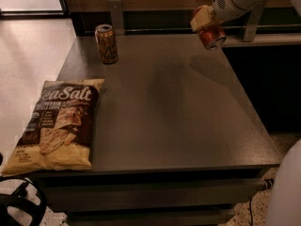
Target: Place coke can upright
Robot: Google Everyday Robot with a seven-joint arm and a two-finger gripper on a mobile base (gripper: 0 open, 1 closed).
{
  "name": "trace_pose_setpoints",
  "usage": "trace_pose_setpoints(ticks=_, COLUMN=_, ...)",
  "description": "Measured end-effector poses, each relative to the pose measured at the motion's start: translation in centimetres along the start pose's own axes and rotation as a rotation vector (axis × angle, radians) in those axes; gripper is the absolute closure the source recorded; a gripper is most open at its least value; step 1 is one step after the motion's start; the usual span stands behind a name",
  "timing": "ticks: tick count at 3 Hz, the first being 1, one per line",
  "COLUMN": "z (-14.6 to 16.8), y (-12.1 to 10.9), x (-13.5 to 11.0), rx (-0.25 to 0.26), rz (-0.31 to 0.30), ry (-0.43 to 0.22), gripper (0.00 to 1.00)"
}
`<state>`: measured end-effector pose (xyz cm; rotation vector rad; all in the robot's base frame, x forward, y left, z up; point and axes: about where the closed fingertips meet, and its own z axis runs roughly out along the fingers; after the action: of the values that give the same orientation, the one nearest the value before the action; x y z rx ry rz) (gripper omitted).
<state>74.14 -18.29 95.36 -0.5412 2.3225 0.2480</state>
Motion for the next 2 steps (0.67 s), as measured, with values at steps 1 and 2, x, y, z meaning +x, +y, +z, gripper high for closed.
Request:
trace_pose_setpoints(ticks=1, z=-0.69, y=0.57, x=-0.39, rx=-0.085, rz=-0.065, ry=-0.099, gripper=1.0)
trace_pose_setpoints(ticks=2, z=-0.64, y=1.23, x=-0.77, rx=-0.178, rz=-0.135, ry=-0.198, gripper=1.0)
